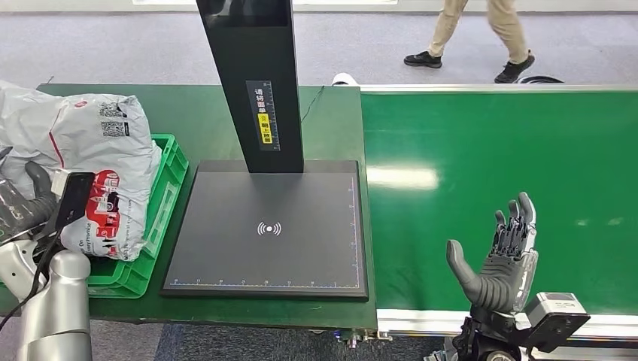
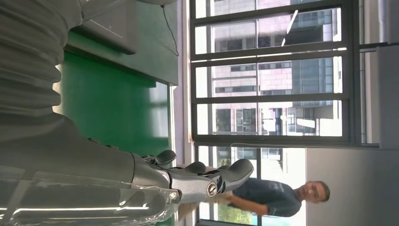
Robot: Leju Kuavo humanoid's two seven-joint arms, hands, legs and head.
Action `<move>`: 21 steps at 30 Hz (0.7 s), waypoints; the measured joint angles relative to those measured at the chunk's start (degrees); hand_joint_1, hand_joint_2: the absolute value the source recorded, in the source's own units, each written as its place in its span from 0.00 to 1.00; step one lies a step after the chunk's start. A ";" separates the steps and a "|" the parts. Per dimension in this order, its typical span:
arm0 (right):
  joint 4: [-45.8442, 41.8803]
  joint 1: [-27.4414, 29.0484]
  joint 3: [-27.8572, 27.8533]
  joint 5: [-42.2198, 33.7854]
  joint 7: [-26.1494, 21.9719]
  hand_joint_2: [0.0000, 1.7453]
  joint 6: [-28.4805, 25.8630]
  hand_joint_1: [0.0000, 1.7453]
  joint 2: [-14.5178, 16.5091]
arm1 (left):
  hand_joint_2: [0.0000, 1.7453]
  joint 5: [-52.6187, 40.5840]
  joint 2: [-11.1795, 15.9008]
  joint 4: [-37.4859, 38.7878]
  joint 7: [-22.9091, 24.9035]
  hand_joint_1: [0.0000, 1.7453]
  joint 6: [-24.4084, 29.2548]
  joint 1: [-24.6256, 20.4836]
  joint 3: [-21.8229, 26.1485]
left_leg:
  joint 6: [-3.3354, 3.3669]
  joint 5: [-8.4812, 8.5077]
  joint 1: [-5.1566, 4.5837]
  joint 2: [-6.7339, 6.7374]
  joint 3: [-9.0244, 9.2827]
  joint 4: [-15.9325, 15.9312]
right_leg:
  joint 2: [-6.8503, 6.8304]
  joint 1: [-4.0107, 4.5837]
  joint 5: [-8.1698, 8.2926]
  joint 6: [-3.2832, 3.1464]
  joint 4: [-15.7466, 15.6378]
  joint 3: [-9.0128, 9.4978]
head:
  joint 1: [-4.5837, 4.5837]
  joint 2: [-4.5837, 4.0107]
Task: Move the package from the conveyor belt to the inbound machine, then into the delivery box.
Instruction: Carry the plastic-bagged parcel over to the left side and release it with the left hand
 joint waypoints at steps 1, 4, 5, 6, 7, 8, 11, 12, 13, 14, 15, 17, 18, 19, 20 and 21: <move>0.00 -0.04 -0.01 0.00 0.01 1.00 0.04 0.00 0.00 | 1.00 -0.70 0.15 0.80 0.78 1.00 -0.26 -0.41 0.04 | 0.00 0.00 0.00 -0.01 0.00 0.00 | 0.00 0.00 0.00 0.00 0.00 0.01 | 0.01 0.00; 0.00 -0.09 -0.04 -0.01 0.02 1.00 0.10 0.00 -0.01 | 1.00 -2.50 0.42 2.81 3.30 1.00 -3.06 -1.52 -0.16 | 0.00 0.00 0.00 0.00 0.01 0.00 | 0.00 0.00 0.00 0.00 0.00 0.00 | 0.01 0.00; 0.00 -0.11 -0.07 0.01 0.05 1.00 0.23 0.00 -0.02 | 1.00 -3.53 0.60 3.72 4.85 1.00 -5.75 -2.01 -0.48 | 0.00 0.00 0.00 -0.02 0.01 0.00 | -0.01 0.00 0.00 0.00 0.00 0.00 | 0.01 0.00; 0.00 -0.18 -0.11 0.10 0.13 1.00 0.48 0.00 -0.02 | 1.00 -4.94 0.87 4.97 6.98 1.00 -9.35 -2.61 -1.00 | 0.00 0.00 0.00 -0.05 0.01 0.00 | -0.01 0.00 0.00 0.00 0.00 0.02 | 0.01 0.00; 0.00 -0.30 -0.16 0.30 0.25 1.00 0.85 0.00 -0.03 | 1.00 -6.47 1.25 6.46 9.31 1.00 -13.06 -3.26 -1.68 | 0.00 0.01 0.00 -0.08 0.01 0.00 | -0.02 0.00 0.01 -0.01 0.00 0.03 | 0.01 0.00; 0.01 -0.47 -0.21 0.57 0.41 1.00 1.28 0.00 -0.03 | 1.00 -7.90 1.72 8.13 11.55 1.00 -16.31 -3.88 -2.41 | 0.00 0.01 0.00 -0.08 0.01 0.00 | -0.02 0.00 0.02 -0.02 0.00 0.04 | 0.01 0.00; 0.07 -0.95 -0.44 1.40 0.72 1.00 2.20 0.00 -0.04 | 1.00 -10.01 3.27 13.09 15.09 1.00 -20.61 -5.61 -4.07 | -0.01 0.01 0.00 0.03 0.04 0.00 | 0.05 0.01 0.08 -0.09 0.01 0.04 | 0.01 0.00; 0.09 -1.04 -0.53 1.57 0.73 1.00 2.35 0.00 -0.04 | 1.00 -10.25 3.73 14.51 15.48 1.00 -21.03 -6.17 -4.42 | -0.01 0.01 0.01 0.05 0.05 0.00 | 0.07 0.01 0.08 -0.10 0.02 0.03 | 0.00 0.00; 0.13 -1.13 -0.61 1.71 0.73 1.00 2.47 0.00 -0.04 | 1.00 -10.47 4.19 15.84 15.90 1.00 -21.77 -6.74 -4.72 | -0.01 0.01 0.01 0.04 0.06 0.00 | 0.06 0.01 0.08 -0.10 0.02 0.04 | 0.01 0.00; 0.18 -1.26 -0.66 1.82 0.73 1.00 2.57 0.00 -0.04 | 1.00 -10.73 4.65 17.11 16.43 1.00 -22.87 -7.36 -4.96 | -0.01 0.01 0.01 0.04 0.06 -0.01 | 0.06 0.01 0.08 -0.10 0.02 0.05 | 0.01 0.00; 0.25 -1.39 -0.71 1.92 0.73 1.00 2.70 0.00 -0.04 | 1.00 -10.99 5.18 18.46 17.16 1.00 -24.35 -8.02 -5.15 | -0.01 0.01 0.00 0.03 0.07 -0.01 | 0.06 0.01 0.08 -0.10 0.02 0.07 | 0.01 0.00; 0.48 -1.64 -0.79 2.10 0.73 1.00 3.05 0.00 -0.04 | 1.00 -11.29 6.50 21.46 18.85 1.00 -27.34 -9.59 -5.35 | -0.01 0.01 0.00 0.04 0.11 -0.03 | 0.06 0.01 0.08 -0.10 0.03 0.11 | 0.01 0.00; 0.61 -1.70 -0.84 2.21 0.73 1.00 3.27 0.00 -0.03 | 1.00 -11.36 7.28 23.17 19.71 1.00 -28.46 -10.43 -5.38 | -0.02 0.01 0.00 0.05 0.16 -0.03 | 0.07 0.01 0.08 -0.10 0.04 0.14 | 0.01 0.00; 0.75 -1.73 -0.87 2.31 0.73 1.00 3.45 0.00 -0.02 | 1.00 -11.40 8.03 24.77 20.36 1.00 -29.10 -11.23 -5.39 | -0.02 0.01 0.00 0.06 0.21 -0.04 | 0.09 0.01 0.08 -0.11 0.05 0.17 | 0.00 0.00; 0.89 -1.74 -0.90 2.40 0.73 1.00 3.57 0.00 -0.01 | 1.00 -11.41 8.71 26.29 20.79 1.00 -29.43 -11.95 -5.39 | -0.02 0.01 0.00 0.07 0.26 -0.04 | 0.10 0.02 0.08 -0.11 0.06 0.20 | -0.01 0.00; 1.03 -1.75 -0.93 2.47 0.73 1.00 3.63 0.00 0.00 | 1.00 -11.42 9.28 27.61 21.00 1.00 -29.63 -12.51 -5.39 | -0.02 0.01 0.00 0.07 0.30 -0.04 | 0.11 0.02 0.07 -0.11 0.06 0.23 | -0.01 0.00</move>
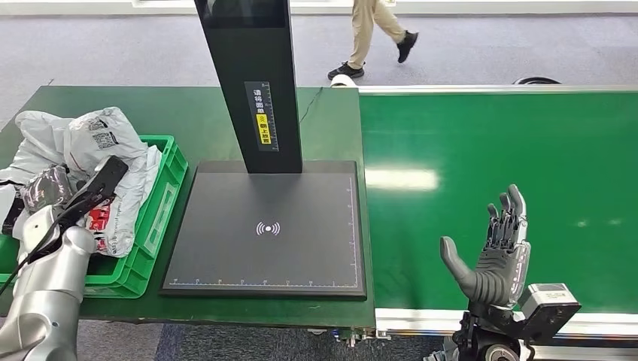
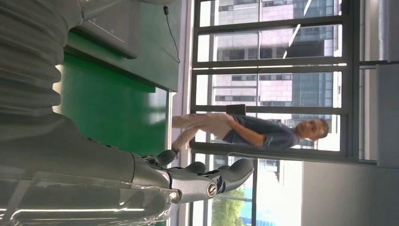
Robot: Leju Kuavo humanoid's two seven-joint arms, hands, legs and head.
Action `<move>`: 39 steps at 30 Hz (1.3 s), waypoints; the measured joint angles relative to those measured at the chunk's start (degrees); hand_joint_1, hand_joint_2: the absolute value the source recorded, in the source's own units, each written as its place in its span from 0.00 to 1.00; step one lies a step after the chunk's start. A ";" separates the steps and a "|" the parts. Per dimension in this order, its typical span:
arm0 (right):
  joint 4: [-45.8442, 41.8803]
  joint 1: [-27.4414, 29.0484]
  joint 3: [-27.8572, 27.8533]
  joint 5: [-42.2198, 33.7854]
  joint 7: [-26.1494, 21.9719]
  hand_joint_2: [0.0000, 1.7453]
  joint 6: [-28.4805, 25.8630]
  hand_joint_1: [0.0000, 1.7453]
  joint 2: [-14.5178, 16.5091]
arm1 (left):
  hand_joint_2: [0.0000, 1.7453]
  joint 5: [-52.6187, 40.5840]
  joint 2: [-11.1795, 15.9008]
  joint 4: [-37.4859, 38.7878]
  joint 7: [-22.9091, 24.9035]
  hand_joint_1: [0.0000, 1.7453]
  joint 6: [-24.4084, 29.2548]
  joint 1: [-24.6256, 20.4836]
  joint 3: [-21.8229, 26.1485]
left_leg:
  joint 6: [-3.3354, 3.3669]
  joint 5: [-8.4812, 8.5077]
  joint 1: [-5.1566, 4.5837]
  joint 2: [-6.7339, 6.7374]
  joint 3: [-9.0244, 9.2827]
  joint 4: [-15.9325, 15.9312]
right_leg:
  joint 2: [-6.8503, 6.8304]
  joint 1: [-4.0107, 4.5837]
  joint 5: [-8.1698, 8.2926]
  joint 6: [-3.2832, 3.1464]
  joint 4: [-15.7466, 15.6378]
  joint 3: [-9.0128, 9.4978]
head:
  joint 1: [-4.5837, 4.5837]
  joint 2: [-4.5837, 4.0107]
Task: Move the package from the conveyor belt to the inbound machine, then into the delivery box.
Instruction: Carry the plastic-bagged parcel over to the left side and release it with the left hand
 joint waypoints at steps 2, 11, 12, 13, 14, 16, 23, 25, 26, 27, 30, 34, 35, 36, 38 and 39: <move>0.26 -0.05 -0.05 0.09 0.01 1.00 0.04 0.00 0.01 | 1.00 0.00 0.89 2.29 0.29 1.00 -0.81 -1.02 0.01 | -0.01 0.00 0.00 0.00 0.06 -0.01 | 0.00 0.00 0.00 0.00 0.02 0.07 | 0.01 0.00; 1.57 -1.14 -0.05 0.40 0.49 1.00 0.20 0.00 0.02 | 1.00 0.09 4.48 11.87 1.10 0.90 -7.46 -5.76 0.26 | -0.06 -0.03 -0.02 0.07 0.59 -0.15 | 0.09 -0.01 -0.04 -0.05 0.03 0.58 | 0.01 0.00; 1.71 -1.26 -0.05 0.41 0.54 1.00 0.20 0.00 0.02 | 1.00 0.08 4.67 12.50 1.10 0.65 -7.59 -6.05 0.26 | -0.06 -0.03 -0.02 0.08 0.64 -0.17 | 0.11 -0.01 -0.04 -0.06 0.03 0.62 | 0.01 0.00; 1.82 -1.34 -0.05 0.42 0.57 1.00 0.20 0.00 0.03 | 1.00 0.07 4.86 13.05 1.09 0.40 -7.71 -6.29 0.26 | -0.07 -0.03 -0.02 0.08 0.69 -0.18 | 0.12 -0.01 -0.04 -0.06 0.03 0.66 | 0.00 0.00; 1.92 -1.39 -0.05 0.42 0.59 1.00 0.20 0.00 0.04 | 1.00 -0.01 5.02 13.55 1.09 0.15 -7.89 -6.49 0.26 | -0.07 -0.03 -0.02 0.09 0.75 -0.20 | 0.13 -0.01 -0.04 -0.06 0.03 0.70 | 0.01 0.00; 2.10 -1.41 -0.04 0.42 0.62 1.00 0.20 0.00 0.09 | 1.00 -0.41 5.31 14.42 0.97 0.00 -8.39 -6.83 0.25 | -0.07 -0.03 -0.03 0.09 0.87 -0.24 | 0.13 -0.02 -0.05 -0.08 0.03 0.78 | 0.00 0.00; 2.11 -1.02 -0.11 0.42 0.80 1.00 -0.17 0.00 0.30 | 1.00 -1.33 4.86 14.60 -0.68 0.00 -1.20 -6.54 -0.02 | -0.12 0.01 -0.02 0.07 1.04 -0.28 | 0.12 -0.01 -0.09 -0.14 0.03 0.77 | 0.01 0.00; 2.04 -0.83 -0.14 0.42 0.81 1.00 -0.21 0.00 0.38 | 1.00 -1.55 4.40 13.71 -0.89 0.00 -0.28 -6.13 -0.34 | -0.13 0.02 -0.03 0.05 0.99 -0.28 | 0.11 -0.02 -0.09 -0.14 0.03 0.75 | 0.01 0.00; 2.03 -0.80 -0.15 0.42 0.81 1.00 -0.23 0.00 0.39 | 1.00 -1.42 4.12 13.15 -1.25 0.00 0.25 -5.86 -0.49 | -0.13 0.03 -0.04 0.05 0.98 -0.27 | 0.10 -0.02 -0.09 -0.14 0.03 0.73 | 0.01 0.00; 2.03 -0.77 -0.16 0.42 0.82 1.00 -0.28 0.00 0.40 | 1.00 -0.93 3.74 12.40 -1.90 0.00 1.16 -5.45 -0.57 | -0.13 0.03 -0.05 0.05 0.96 -0.27 | 0.10 -0.03 -0.09 -0.14 0.03 0.71 | 0.01 0.00; 1.88 -0.54 -0.22 0.34 0.91 1.00 -0.72 0.00 0.41 | 1.00 3.64 1.85 8.33 -5.51 0.00 6.64 -3.22 -0.83 | -0.11 0.04 -0.07 -0.02 0.81 -0.24 | 0.04 -0.06 -0.08 -0.13 0.03 0.59 | 0.01 0.00; 1.01 0.03 -0.30 -0.04 0.98 1.00 -1.73 0.00 0.42 | 1.00 15.73 -1.25 -0.54 -12.94 0.00 14.30 0.96 -2.19 | -0.09 0.05 -0.08 -0.02 0.54 -0.21 | 0.01 -0.07 -0.04 -0.09 0.02 0.41 | 0.03 0.00; 0.75 0.25 -0.33 -0.21 0.98 1.00 -1.99 0.00 0.42 | 1.00 19.02 -1.80 -2.97 -15.19 0.00 16.14 1.98 -2.62 | -0.09 0.05 -0.08 0.01 0.50 -0.20 | 0.04 -0.07 -0.02 -0.09 0.02 0.35 | 0.02 0.00; 0.48 0.50 -0.38 -0.40 0.98 1.00 -2.27 0.00 0.42 | 1.00 22.47 -2.32 -5.53 -17.70 0.00 18.11 2.96 -3.12 | -0.09 0.05 -0.08 0.03 0.45 -0.19 | 0.07 -0.07 -0.02 -0.09 0.02 0.28 | 0.02 0.00; 0.04 0.92 -0.49 -0.74 0.97 1.00 -2.69 0.00 0.42 | 1.00 28.91 -3.24 -10.53 -22.71 0.00 21.82 4.73 -4.29 | -0.09 0.04 -0.08 0.05 0.33 -0.18 | 0.09 -0.07 -0.01 -0.09 0.02 0.14 | 0.02 0.00; -0.10 1.04 -0.53 -0.84 0.97 1.00 -2.84 0.00 0.42 | 1.00 31.39 -3.70 -12.89 -24.78 0.00 23.29 5.51 -4.91 | -0.09 0.04 -0.07 0.04 0.27 -0.18 | 0.08 -0.07 -0.01 -0.09 0.02 0.08 | 0.01 0.00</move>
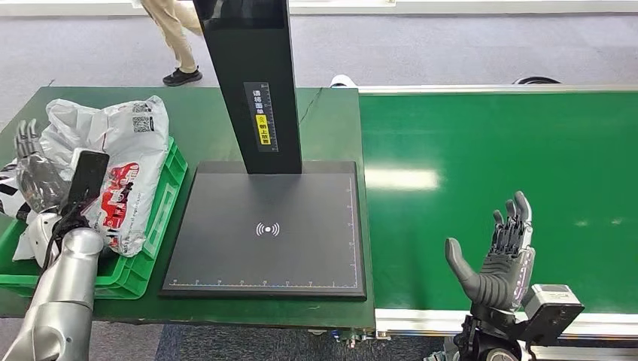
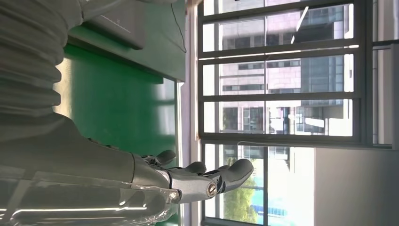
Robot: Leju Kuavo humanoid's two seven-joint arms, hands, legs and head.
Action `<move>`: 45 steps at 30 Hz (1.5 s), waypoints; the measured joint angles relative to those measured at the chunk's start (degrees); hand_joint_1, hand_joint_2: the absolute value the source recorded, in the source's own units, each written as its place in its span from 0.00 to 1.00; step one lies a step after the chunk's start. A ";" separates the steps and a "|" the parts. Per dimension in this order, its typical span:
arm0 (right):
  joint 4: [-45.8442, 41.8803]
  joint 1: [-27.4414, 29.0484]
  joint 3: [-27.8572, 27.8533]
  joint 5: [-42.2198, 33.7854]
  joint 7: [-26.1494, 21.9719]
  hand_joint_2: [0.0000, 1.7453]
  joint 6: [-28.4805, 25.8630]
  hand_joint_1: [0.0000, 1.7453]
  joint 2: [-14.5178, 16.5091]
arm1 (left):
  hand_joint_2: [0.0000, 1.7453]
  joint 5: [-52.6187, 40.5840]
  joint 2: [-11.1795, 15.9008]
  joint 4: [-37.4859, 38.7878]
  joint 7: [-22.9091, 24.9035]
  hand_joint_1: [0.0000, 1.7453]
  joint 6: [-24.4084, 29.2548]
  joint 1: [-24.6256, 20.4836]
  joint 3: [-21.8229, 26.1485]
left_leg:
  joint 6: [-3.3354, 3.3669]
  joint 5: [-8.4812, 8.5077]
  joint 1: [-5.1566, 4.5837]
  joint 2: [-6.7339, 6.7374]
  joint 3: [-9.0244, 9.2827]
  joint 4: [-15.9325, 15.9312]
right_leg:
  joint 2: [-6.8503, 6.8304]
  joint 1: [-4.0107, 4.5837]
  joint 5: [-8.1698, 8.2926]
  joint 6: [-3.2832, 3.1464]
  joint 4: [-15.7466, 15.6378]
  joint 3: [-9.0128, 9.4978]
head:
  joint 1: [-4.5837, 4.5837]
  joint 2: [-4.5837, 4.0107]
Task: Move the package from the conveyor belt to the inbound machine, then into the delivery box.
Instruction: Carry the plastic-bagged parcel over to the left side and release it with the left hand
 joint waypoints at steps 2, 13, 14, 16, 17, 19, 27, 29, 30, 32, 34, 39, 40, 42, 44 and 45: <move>-0.17 0.11 -0.07 -0.04 -0.01 1.00 -0.19 0.00 0.00 | 1.00 2.52 -0.73 -3.74 -2.13 0.00 1.61 1.23 -1.05 | 0.00 0.00 0.01 0.00 -0.09 0.00 | 0.00 0.00 0.00 0.00 0.00 -0.09 | 0.01 0.00; -0.27 0.35 -0.38 -0.23 -0.14 1.00 -0.43 0.00 0.00 | 1.00 8.17 -3.62 -13.39 -13.84 0.00 6.71 4.57 -2.59 | 0.00 0.00 0.01 0.01 -0.24 -0.01 | 0.01 0.01 0.00 -0.01 0.00 -0.20 | 0.00 0.00; -0.26 0.34 -0.36 -0.28 -0.23 1.00 -0.53 0.00 -0.01 | 1.00 7.50 -4.63 -14.88 -16.96 0.00 6.85 5.03 -1.90 | 0.00 0.00 0.01 0.01 -0.26 -0.01 | 0.01 0.01 0.00 -0.01 0.00 -0.20 | 0.00 0.00; -0.25 0.34 -0.21 -0.44 -0.48 1.00 -0.76 0.00 -0.02 | 1.00 6.66 -7.06 -18.14 -22.85 0.00 6.93 5.98 0.16 | 0.00 0.00 0.00 0.03 -0.30 -0.01 | 0.02 -0.01 0.01 0.00 0.00 -0.22 | 0.02 0.00; -0.25 0.34 -0.13 -0.56 -0.61 1.00 -0.88 0.00 -0.03 | 1.00 7.41 -8.11 -19.88 -24.89 0.00 6.94 6.49 1.14 | 0.01 -0.01 -0.01 0.06 -0.30 0.00 | 0.06 -0.01 0.01 0.00 0.00 -0.24 | 0.02 0.00; -0.24 0.35 -0.01 -0.90 -0.88 1.00 -1.18 0.00 -0.08 | 1.00 12.41 -9.35 -23.35 -26.79 0.00 6.92 7.72 1.91 | 0.01 -0.03 -0.01 0.10 -0.30 0.00 | 0.11 -0.01 0.02 0.00 -0.01 -0.30 | -0.01 0.00; 0.30 -0.56 0.62 -1.21 -1.08 1.00 -0.90 0.00 -0.75 | 1.00 37.05 -9.31 -37.69 -27.61 0.00 6.46 15.79 -10.65 | 0.01 -0.03 0.02 0.08 -0.37 -0.01 | 0.09 0.01 0.01 -0.01 -0.01 -0.33 | -0.01 0.00; 0.67 -0.95 1.02 -0.91 -1.08 1.00 -0.39 0.00 -0.94 | 1.00 42.12 -9.08 -42.18 -27.61 0.00 4.38 17.96 -14.95 | 0.01 -0.03 0.01 0.04 -0.38 -0.01 | 0.06 0.00 0.01 0.00 -0.02 -0.34 | 0.00 0.00; 0.85 -1.18 1.22 -0.70 -1.07 1.00 -0.05 0.00 -1.03 | 1.00 43.81 -9.07 -43.97 -27.61 0.00 2.21 18.99 -16.81 | 0.01 -0.03 0.00 0.02 -0.39 0.00 | 0.04 -0.01 0.00 0.01 -0.02 -0.34 | 0.00 0.00; 1.16 -1.59 1.70 -0.11 -1.05 1.00 0.80 0.00 -1.20 | 1.00 46.31 -9.25 -46.51 -27.61 0.00 -4.37 20.79 -19.97 | 0.01 -0.03 0.00 0.00 -0.41 0.00 | 0.02 -0.02 0.00 0.01 -0.02 -0.33 | 0.00 0.00; 1.44 -1.84 2.23 0.37 -1.04 1.00 1.53 0.00 -1.35 | 1.00 47.80 -9.56 -47.84 -27.61 0.00 -10.34 22.16 -22.24 | 0.02 -0.03 -0.01 0.01 -0.41 0.00 | 0.03 -0.02 0.00 0.01 -0.02 -0.34 | 0.00 0.00; 2.18 -2.54 3.44 1.89 -1.04 1.00 3.83 0.00 -1.73 | 1.00 45.08 -10.36 -47.66 -27.58 0.00 -25.54 24.57 -25.91 | 0.02 -0.03 0.00 0.01 -0.39 0.00 | 0.03 -0.01 0.01 0.01 -0.02 -0.34 | 0.00 0.00; 2.35 -2.78 3.78 2.21 -1.04 1.00 4.37 0.00 -1.80 | 1.00 43.32 -10.58 -47.10 -27.55 0.00 -28.20 25.00 -26.59 | 0.02 -0.03 0.00 0.01 -0.39 -0.01 | 0.03 -0.01 0.01 0.01 -0.02 -0.34 | -0.01 0.00; 2.69 -3.18 4.39 2.54 -1.05 1.00 5.00 0.00 -1.91 | 1.00 41.12 -11.19 -46.04 -27.50 0.00 -30.88 25.71 -27.76 | 0.01 -0.03 0.00 0.02 -0.39 -0.01 | 0.04 -0.01 0.01 0.01 -0.02 -0.35 | 0.00 0.00; 2.98 -3.39 4.80 2.58 -1.05 1.00 5.16 0.00 -2.01 | 1.00 40.56 -11.65 -45.26 -27.48 0.00 -31.44 26.16 -28.43 | 0.02 -0.03 0.00 0.02 -0.39 -0.01 | 0.04 -0.01 0.01 0.01 -0.02 -0.35 | -0.01 0.00; 3.10 -3.45 4.94 2.58 -1.05 1.00 5.17 0.00 -2.05 | 1.00 40.48 -11.79 -44.98 -27.48 0.00 -31.53 26.31 -28.61 | 0.02 -0.03 0.00 0.02 -0.40 0.00 | 0.04 -0.01 0.01 0.01 -0.02 -0.35 | 0.00 0.00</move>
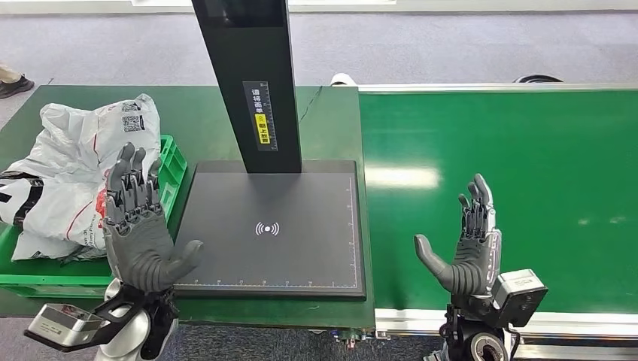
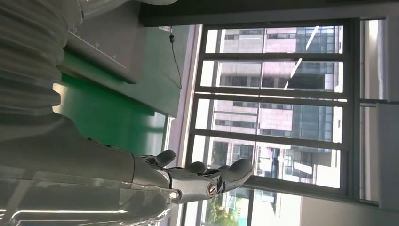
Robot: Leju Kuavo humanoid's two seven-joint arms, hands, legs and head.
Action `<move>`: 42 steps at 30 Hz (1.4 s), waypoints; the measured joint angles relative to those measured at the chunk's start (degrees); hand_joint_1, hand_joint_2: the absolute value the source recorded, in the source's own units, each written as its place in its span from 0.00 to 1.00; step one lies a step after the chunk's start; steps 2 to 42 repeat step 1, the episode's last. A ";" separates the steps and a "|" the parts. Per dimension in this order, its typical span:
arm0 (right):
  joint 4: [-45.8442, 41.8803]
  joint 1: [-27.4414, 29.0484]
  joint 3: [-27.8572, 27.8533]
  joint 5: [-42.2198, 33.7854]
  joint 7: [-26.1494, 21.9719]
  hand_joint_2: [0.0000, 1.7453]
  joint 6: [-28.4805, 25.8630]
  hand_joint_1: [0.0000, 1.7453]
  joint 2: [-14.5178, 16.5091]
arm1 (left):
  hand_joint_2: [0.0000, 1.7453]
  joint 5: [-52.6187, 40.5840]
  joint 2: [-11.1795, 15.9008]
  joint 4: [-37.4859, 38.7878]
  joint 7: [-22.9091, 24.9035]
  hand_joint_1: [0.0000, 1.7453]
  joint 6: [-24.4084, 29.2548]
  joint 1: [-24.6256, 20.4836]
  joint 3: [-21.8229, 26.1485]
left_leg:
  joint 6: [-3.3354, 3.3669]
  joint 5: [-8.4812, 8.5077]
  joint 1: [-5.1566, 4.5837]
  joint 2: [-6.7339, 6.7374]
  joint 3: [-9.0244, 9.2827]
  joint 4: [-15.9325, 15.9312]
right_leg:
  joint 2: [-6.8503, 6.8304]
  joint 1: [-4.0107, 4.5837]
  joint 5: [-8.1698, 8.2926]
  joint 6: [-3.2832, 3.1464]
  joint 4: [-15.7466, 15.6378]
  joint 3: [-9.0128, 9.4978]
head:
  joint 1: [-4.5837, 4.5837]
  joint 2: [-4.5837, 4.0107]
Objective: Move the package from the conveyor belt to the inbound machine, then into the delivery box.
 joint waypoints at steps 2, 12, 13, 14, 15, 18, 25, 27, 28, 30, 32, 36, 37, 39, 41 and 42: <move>0.06 -0.03 0.06 0.00 0.00 1.00 0.01 0.00 -0.02 | 1.00 -0.05 -0.06 0.13 0.00 0.00 -0.03 0.07 -0.08 | 0.00 0.00 0.00 0.00 0.00 0.00 | 0.00 0.00 0.00 0.00 0.00 0.00 | -0.01 0.00; 0.06 -0.03 0.06 0.00 0.00 1.00 0.01 0.00 -0.02 | 1.00 -0.05 -0.06 0.13 0.00 0.00 -0.03 0.07 -0.08 | 0.00 0.00 0.00 0.00 0.00 0.00 | 0.00 0.00 0.00 0.00 0.00 0.00 | -0.01 0.00; 0.06 -0.03 0.06 0.00 0.00 1.00 0.01 0.00 -0.02 | 1.00 -0.05 -0.06 0.13 0.00 0.00 -0.03 0.07 -0.08 | 0.00 0.00 0.00 0.00 0.00 0.00 | 0.00 0.00 0.00 0.00 0.00 0.00 | -0.01 0.00; 0.06 -0.03 0.06 0.00 0.00 1.00 0.01 0.00 -0.02 | 1.00 -0.05 -0.06 0.13 0.00 0.00 -0.03 0.07 -0.08 | 0.00 0.00 0.00 0.00 0.00 0.00 | 0.00 0.00 0.00 0.00 0.00 0.00 | -0.01 0.00; 0.06 -0.03 0.06 0.00 0.00 1.00 0.01 0.00 -0.02 | 1.00 -0.05 -0.06 0.13 0.00 0.00 -0.03 0.07 -0.08 | 0.00 0.00 0.00 0.00 0.00 0.00 | 0.00 0.00 0.00 0.00 0.00 0.00 | -0.01 0.00; 0.06 -0.03 0.06 0.00 0.00 1.00 0.01 0.00 -0.02 | 1.00 -0.05 -0.06 0.13 0.00 0.00 -0.03 0.07 -0.08 | 0.00 0.00 0.00 0.00 0.00 0.00 | 0.00 0.00 0.00 0.00 0.00 0.00 | -0.01 0.00; 0.06 -0.03 0.06 0.00 0.00 1.00 0.01 0.00 -0.02 | 1.00 -0.05 -0.06 0.13 0.00 0.00 -0.03 0.07 -0.08 | 0.00 0.00 0.00 0.00 0.00 0.00 | 0.00 0.00 0.00 0.00 0.00 0.00 | -0.01 0.00; 0.06 -0.03 0.06 0.00 0.00 1.00 0.01 0.00 -0.02 | 1.00 -0.05 -0.06 0.13 0.00 0.00 -0.03 0.07 -0.08 | 0.00 0.00 0.00 0.00 0.00 0.00 | 0.00 0.00 0.00 0.00 0.00 0.00 | -0.01 0.00; 0.06 -0.03 0.06 0.00 0.00 1.00 0.01 0.00 -0.02 | 1.00 -0.05 -0.06 0.13 0.00 0.00 -0.03 0.07 -0.08 | 0.00 0.00 0.00 0.00 0.00 0.00 | 0.00 0.00 0.00 0.00 0.00 0.00 | -0.01 0.00; 0.06 -0.03 0.06 0.00 0.00 1.00 0.01 0.00 -0.02 | 1.00 -0.05 -0.06 0.13 0.00 0.00 -0.03 0.07 -0.08 | 0.00 0.00 0.00 0.00 0.00 0.00 | 0.00 0.00 0.00 0.00 0.00 0.00 | -0.01 0.00; 0.06 -0.03 0.06 0.00 0.00 1.00 0.01 0.00 -0.02 | 1.00 -0.05 -0.06 0.13 0.00 0.00 -0.03 0.07 -0.08 | 0.00 0.00 0.00 0.00 0.00 0.00 | 0.00 0.00 0.00 0.00 0.00 0.00 | -0.01 0.00; 0.06 -0.03 0.06 0.00 0.00 1.00 0.01 0.00 -0.02 | 1.00 -0.05 -0.06 0.13 0.00 0.00 -0.03 0.07 -0.08 | 0.00 0.00 0.00 0.00 0.00 0.00 | 0.00 0.00 0.00 0.00 0.00 0.00 | -0.01 0.00; 0.06 -0.03 0.06 0.00 0.00 1.00 0.01 0.00 -0.02 | 1.00 -0.05 -0.06 0.13 0.00 0.00 -0.03 0.07 -0.08 | 0.00 0.00 0.00 0.00 0.00 0.00 | 0.00 0.00 0.00 0.00 0.00 0.00 | -0.01 0.00; 0.06 -0.03 0.06 0.00 0.00 1.00 0.01 0.00 -0.02 | 1.00 -0.05 -0.06 0.13 0.00 0.00 -0.03 0.07 -0.08 | 0.00 0.00 0.00 0.00 0.00 0.00 | 0.00 0.00 0.00 0.00 0.00 0.00 | -0.01 0.00; 0.06 -0.03 0.06 0.00 0.00 1.00 0.01 0.00 -0.02 | 1.00 -0.05 -0.06 0.13 0.00 0.00 -0.03 0.07 -0.08 | 0.00 0.00 0.00 0.00 0.00 0.00 | 0.00 0.00 0.00 0.00 0.00 0.00 | -0.01 0.00; 0.06 -0.03 0.06 0.00 0.00 1.00 0.01 0.00 -0.02 | 1.00 -0.05 -0.06 0.13 0.00 0.00 -0.03 0.07 -0.08 | 0.00 0.00 0.00 0.00 0.00 0.00 | 0.00 0.00 0.00 0.00 0.00 0.00 | -0.01 0.00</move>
